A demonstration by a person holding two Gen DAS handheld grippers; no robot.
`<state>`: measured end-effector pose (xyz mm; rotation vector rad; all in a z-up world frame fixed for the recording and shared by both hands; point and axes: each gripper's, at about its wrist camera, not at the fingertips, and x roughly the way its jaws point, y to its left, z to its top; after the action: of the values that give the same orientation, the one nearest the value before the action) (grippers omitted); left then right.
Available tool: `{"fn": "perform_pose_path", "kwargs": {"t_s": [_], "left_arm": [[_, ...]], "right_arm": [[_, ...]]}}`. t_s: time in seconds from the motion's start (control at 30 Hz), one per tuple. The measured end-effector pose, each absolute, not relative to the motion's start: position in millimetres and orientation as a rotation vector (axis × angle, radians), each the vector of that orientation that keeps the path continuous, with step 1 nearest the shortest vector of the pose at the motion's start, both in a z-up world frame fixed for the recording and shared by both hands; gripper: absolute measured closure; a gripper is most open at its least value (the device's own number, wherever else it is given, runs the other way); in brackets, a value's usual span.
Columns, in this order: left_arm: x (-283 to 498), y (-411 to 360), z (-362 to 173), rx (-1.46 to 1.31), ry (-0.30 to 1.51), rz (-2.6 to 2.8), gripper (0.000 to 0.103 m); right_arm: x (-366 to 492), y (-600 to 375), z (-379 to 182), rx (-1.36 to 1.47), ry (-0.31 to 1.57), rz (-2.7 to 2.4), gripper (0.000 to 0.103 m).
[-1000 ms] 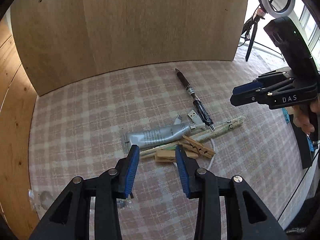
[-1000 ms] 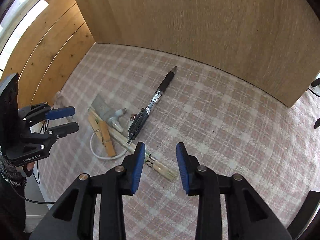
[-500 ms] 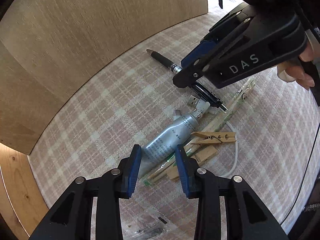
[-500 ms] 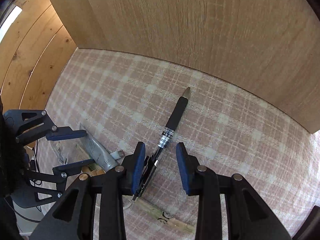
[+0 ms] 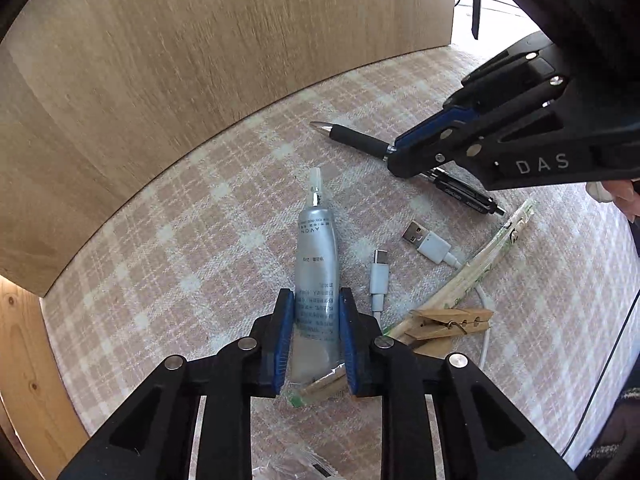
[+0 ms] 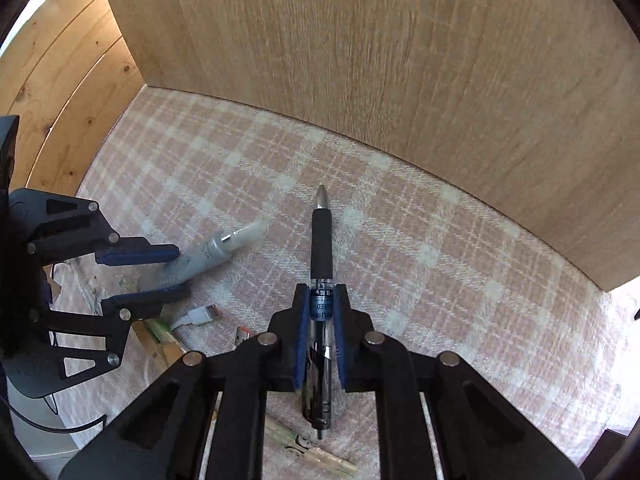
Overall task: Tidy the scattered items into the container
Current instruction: 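Grasp the silver tube with left tool while right tool grasps the black pen, lift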
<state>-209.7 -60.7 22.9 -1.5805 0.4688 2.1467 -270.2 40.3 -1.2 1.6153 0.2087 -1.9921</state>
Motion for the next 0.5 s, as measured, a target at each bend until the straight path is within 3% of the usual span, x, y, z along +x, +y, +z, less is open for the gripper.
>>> {"fn": "perform_pose_path", "kwargs": {"t_s": [0.07,0.5], "left_arm": [[-208.1,-67.7,28.1,-1.59,0.417,2.183,0.096],[-170.0,-57.3,104.3,-1.426,0.255,2.281,0.096]], "right_arm": [[-269.2,50.2,-0.1,1.619,0.139,-1.989,0.092],[-231.9,137.5,68.9,1.444,-0.194,-2.066,0.092]]}}
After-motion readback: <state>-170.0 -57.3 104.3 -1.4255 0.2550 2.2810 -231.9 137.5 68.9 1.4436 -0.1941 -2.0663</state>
